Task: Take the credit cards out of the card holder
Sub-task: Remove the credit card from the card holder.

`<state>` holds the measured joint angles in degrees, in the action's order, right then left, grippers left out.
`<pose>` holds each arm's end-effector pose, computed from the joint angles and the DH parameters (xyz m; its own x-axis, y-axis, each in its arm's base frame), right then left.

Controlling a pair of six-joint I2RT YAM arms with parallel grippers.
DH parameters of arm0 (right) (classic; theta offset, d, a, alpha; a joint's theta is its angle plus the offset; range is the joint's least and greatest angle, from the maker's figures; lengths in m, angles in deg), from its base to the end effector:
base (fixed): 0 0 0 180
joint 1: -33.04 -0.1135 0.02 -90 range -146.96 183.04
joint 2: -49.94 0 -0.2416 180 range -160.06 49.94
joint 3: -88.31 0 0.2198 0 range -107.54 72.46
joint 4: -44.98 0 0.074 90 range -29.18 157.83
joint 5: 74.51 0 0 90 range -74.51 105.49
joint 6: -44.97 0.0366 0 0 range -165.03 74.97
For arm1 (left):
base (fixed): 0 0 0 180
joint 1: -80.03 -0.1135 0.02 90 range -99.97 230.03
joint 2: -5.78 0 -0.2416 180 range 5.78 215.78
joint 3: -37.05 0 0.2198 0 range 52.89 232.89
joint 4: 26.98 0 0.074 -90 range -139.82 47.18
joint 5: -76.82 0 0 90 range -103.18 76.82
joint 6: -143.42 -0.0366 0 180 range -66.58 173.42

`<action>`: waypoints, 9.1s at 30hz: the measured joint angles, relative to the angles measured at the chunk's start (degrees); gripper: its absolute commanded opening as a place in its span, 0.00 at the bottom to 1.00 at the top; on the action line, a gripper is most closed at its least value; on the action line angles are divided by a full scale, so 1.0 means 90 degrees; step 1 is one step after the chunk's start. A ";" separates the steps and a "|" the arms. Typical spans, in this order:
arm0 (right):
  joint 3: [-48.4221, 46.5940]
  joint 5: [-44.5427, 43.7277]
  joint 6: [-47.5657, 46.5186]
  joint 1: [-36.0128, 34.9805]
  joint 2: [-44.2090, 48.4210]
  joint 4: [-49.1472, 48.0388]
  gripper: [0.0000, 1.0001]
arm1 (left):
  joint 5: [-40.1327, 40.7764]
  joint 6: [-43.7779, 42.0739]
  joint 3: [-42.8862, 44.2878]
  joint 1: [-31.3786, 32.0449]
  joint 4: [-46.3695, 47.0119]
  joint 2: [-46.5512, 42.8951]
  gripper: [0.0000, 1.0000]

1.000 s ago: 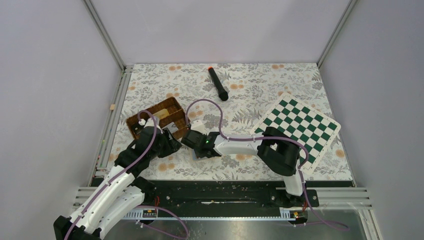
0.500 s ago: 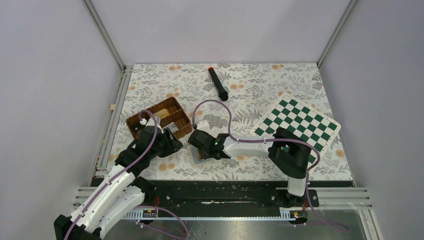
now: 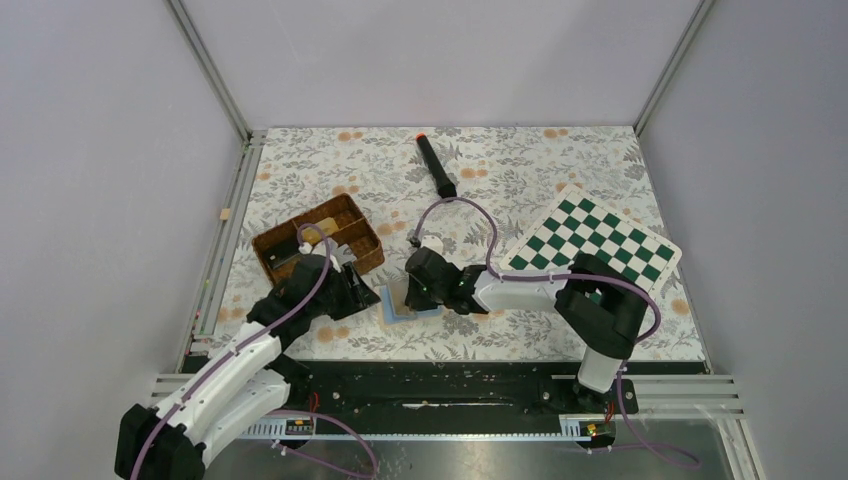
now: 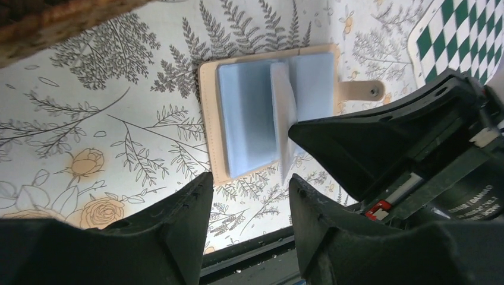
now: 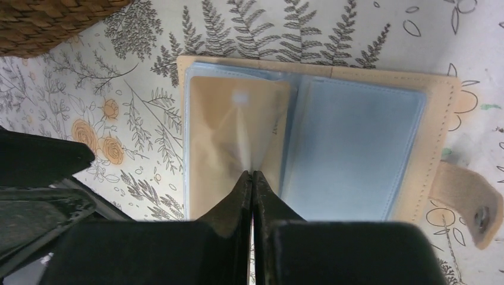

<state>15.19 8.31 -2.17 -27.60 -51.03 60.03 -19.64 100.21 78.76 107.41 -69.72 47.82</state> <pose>0.1712 0.2951 0.1729 -0.8023 -0.0497 -0.5948 -0.3739 0.8186 0.4359 0.1233 -0.0685 0.1987 -0.8014 -0.4005 -0.4442 -0.0791 0.8071 -0.5850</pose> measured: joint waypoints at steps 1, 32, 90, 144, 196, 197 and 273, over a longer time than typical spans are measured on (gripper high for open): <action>0.0100 0.0090 0.0068 0.0039 0.0002 -0.0134 0.00 | -0.0085 0.0015 -0.0075 0.0000 0.0107 0.0095 0.49; 0.1387 0.0935 0.0845 0.0566 0.0537 -0.1722 0.00 | -0.0379 0.0194 -0.0250 0.0529 0.1588 0.1722 0.37; 0.2237 0.1105 0.1117 0.0884 0.1409 -0.1914 0.43 | -0.0172 0.0262 0.0588 0.1506 0.2334 0.3432 0.38; 0.2718 0.0869 0.1287 0.0950 0.2183 -0.2115 0.65 | -0.0260 0.0257 0.0916 0.1836 0.2110 0.3480 0.38; 0.1683 -0.0029 0.0306 0.0998 0.1719 -0.0032 0.22 | 0.0520 0.0325 0.1443 0.2220 0.1115 0.3266 0.36; 0.1744 -0.0032 0.0306 0.1001 0.1729 -0.0049 0.22 | 0.0585 0.0350 0.1443 0.2220 0.1037 0.3135 0.36; 0.3160 0.0753 0.0396 0.1787 0.1872 -0.1887 0.30 | 0.0282 0.1639 -0.0131 0.2506 0.5469 0.4675 0.02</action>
<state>43.62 15.08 1.39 -11.51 -34.17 43.04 -17.10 114.96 77.58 129.97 -20.50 89.90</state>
